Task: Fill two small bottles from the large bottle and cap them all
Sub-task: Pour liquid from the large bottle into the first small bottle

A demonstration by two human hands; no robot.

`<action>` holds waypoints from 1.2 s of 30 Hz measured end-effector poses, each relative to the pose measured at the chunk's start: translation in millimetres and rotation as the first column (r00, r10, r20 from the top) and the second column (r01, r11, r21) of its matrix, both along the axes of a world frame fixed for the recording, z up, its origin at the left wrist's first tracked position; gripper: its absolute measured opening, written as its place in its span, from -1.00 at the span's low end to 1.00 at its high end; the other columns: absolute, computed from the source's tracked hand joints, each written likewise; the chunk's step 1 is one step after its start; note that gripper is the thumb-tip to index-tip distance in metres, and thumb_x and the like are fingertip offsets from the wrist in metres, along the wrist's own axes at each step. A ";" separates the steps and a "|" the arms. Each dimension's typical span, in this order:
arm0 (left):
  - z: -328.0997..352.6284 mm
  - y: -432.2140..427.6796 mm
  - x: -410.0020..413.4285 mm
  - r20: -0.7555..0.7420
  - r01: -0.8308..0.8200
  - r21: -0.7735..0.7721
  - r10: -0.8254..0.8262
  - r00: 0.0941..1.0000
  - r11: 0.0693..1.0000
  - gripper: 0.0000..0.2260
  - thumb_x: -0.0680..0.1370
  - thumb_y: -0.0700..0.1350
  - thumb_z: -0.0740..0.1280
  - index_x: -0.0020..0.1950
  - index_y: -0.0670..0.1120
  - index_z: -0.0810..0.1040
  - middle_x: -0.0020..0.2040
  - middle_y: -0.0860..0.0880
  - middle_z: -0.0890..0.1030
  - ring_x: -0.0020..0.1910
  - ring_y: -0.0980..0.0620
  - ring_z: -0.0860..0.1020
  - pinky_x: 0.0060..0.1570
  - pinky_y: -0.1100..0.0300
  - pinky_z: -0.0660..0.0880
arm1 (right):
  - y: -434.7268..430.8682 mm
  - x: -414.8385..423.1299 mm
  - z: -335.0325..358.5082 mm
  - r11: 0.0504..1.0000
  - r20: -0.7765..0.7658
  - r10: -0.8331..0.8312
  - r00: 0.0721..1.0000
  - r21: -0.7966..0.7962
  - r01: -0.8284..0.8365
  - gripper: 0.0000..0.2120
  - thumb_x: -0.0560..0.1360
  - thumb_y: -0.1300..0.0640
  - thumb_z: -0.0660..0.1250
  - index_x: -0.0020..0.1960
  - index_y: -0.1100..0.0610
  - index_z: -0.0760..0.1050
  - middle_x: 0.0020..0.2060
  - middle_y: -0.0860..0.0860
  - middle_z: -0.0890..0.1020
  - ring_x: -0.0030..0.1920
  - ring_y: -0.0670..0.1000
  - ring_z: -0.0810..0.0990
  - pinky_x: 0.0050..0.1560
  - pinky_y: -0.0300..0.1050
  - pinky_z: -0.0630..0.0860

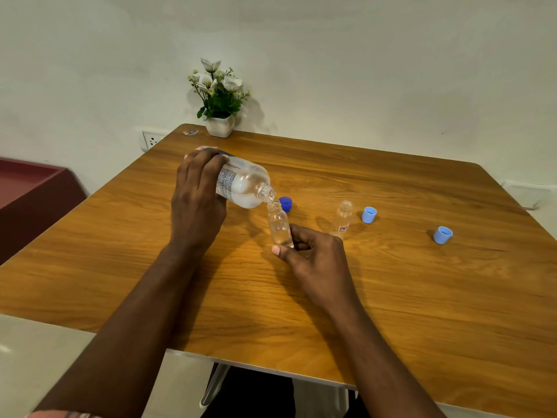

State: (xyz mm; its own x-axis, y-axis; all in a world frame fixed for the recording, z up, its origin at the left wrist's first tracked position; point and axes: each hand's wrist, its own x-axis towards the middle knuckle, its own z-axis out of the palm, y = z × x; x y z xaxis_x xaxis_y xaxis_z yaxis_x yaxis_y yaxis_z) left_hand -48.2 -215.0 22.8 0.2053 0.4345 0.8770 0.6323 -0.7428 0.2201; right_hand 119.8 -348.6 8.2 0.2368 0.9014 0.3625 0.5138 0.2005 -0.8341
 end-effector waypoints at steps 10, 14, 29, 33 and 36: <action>-0.1 -0.4 0.0 -0.002 -0.002 0.000 0.002 1.000 1.000 -0.55 0.44 -0.37 0.41 0.27 -0.17 0.37 0.26 -0.26 0.50 0.31 -0.23 0.39 0.26 -0.19 0.40 | 1.2 -0.2 -0.8 1.000 0.013 0.017 1.000 0.025 -0.018 -0.71 0.39 0.00 0.41 0.10 -0.08 0.56 -0.16 -0.06 0.73 -0.17 -0.08 0.67 -0.09 0.10 0.58; 0.3 -0.2 -0.2 0.000 -0.004 0.005 0.004 1.000 1.000 -0.56 0.45 -0.38 0.41 0.27 -0.17 0.36 0.25 -0.25 0.50 0.30 -0.24 0.41 0.27 -0.17 0.40 | 0.9 0.1 -0.7 1.000 0.000 0.013 1.000 0.014 -0.013 -0.76 0.39 0.02 0.42 0.06 -0.05 0.63 -0.17 -0.09 0.73 -0.17 -0.09 0.67 -0.09 0.10 0.58; -1.0 0.7 -0.5 0.002 -0.004 -0.005 0.004 1.000 1.000 -0.55 0.44 -0.38 0.41 0.27 -0.17 0.37 0.26 -0.26 0.50 0.33 -0.20 0.37 0.27 -0.21 0.39 | 0.1 -0.5 0.8 1.000 -0.001 0.011 1.000 -0.007 -0.011 -0.82 0.39 0.04 0.42 -0.01 -0.01 0.66 -0.21 -0.10 0.72 -0.19 -0.06 0.67 -0.09 0.09 0.56; -0.5 0.2 -0.8 0.002 -0.004 -0.006 0.004 1.000 1.000 -0.53 0.44 -0.38 0.42 0.28 -0.16 0.36 0.27 -0.25 0.50 0.33 -0.20 0.37 0.26 -0.21 0.39 | 0.3 -0.1 0.6 1.000 0.009 0.016 1.000 -0.009 -0.016 -0.82 0.40 0.04 0.42 0.00 0.00 0.66 -0.20 -0.10 0.72 -0.18 -0.07 0.67 -0.08 0.09 0.56; -0.5 0.0 -0.7 0.003 0.001 -0.005 -0.001 1.000 1.000 -0.54 0.44 -0.38 0.42 0.27 -0.16 0.36 0.26 -0.26 0.50 0.33 -0.19 0.37 0.27 -0.21 0.39 | 0.4 -0.3 0.7 1.000 0.005 0.014 1.000 -0.012 -0.014 -0.80 0.40 0.04 0.43 0.02 -0.02 0.65 -0.18 -0.14 0.72 -0.16 -0.11 0.66 -0.07 0.07 0.57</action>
